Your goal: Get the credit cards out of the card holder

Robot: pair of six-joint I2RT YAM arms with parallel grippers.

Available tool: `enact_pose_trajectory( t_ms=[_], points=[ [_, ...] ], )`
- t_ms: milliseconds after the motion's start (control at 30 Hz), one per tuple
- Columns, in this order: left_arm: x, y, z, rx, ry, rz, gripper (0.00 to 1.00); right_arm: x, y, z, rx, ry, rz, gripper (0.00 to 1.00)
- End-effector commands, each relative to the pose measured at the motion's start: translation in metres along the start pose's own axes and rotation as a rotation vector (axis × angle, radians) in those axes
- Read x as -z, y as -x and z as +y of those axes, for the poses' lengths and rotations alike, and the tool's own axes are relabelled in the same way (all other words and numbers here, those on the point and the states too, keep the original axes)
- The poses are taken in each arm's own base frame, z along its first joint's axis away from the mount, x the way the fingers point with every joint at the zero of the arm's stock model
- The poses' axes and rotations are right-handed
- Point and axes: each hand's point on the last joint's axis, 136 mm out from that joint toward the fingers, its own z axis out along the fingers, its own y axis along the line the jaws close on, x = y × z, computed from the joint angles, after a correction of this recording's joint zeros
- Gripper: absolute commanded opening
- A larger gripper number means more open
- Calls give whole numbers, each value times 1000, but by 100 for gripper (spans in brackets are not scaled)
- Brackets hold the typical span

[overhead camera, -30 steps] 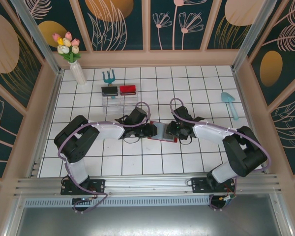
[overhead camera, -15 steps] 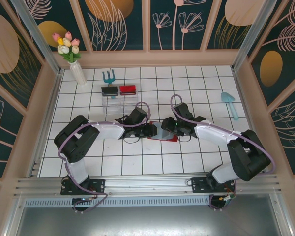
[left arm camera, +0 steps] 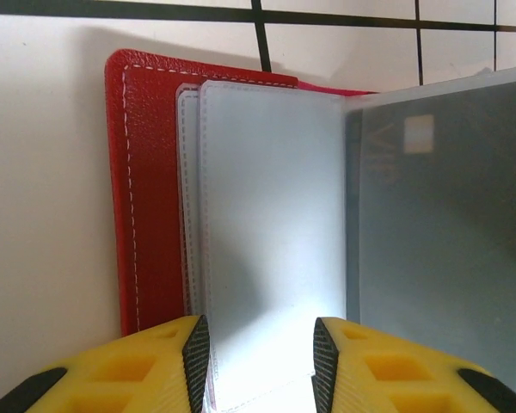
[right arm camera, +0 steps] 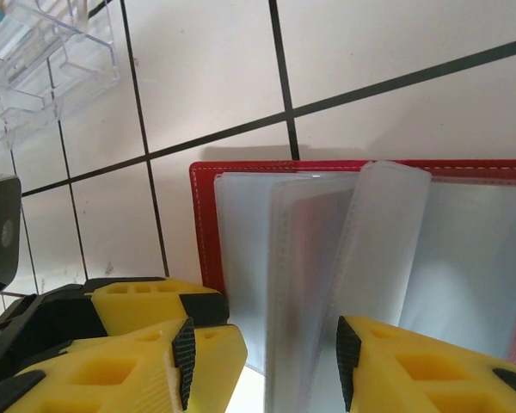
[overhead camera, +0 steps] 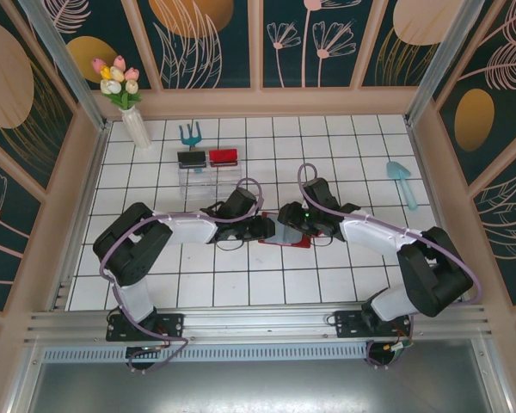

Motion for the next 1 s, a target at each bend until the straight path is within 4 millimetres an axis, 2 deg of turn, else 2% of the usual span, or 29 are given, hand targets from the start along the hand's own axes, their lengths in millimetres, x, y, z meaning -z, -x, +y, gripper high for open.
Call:
enact_pose_trajectory(
  t_ms=[0,100,300,367,400,500,567,633,800,967],
  points=[
    [10,8,-10,-20,-14,-23,40,1,5,16,-3,54,-10,49],
    [7,7,-9,-16,-19,-14,39,4,8,18,0,56,-19,49],
    [3,7,-12,-9,-37,-10,36,9,10,6,-7,1,-42,48],
    [3,9,-13,-11,-40,-11,36,12,15,-3,-23,-54,-76,44],
    [2,8,-13,-10,-38,-8,36,17,20,-16,-40,-128,-112,41],
    [1,8,-13,-6,-41,-7,37,37,33,-40,-40,-293,-202,41],
    [1,7,-12,-6,-40,-3,36,48,40,-47,-38,-355,-242,41],
    [1,7,-12,-6,-39,-3,37,52,42,-42,-18,-344,-247,42],
    [-1,7,-12,-5,-43,2,37,29,30,12,81,-98,-148,42],
    [-3,6,-11,-5,-43,8,37,-2,11,19,130,-115,-33,42]
  ],
)
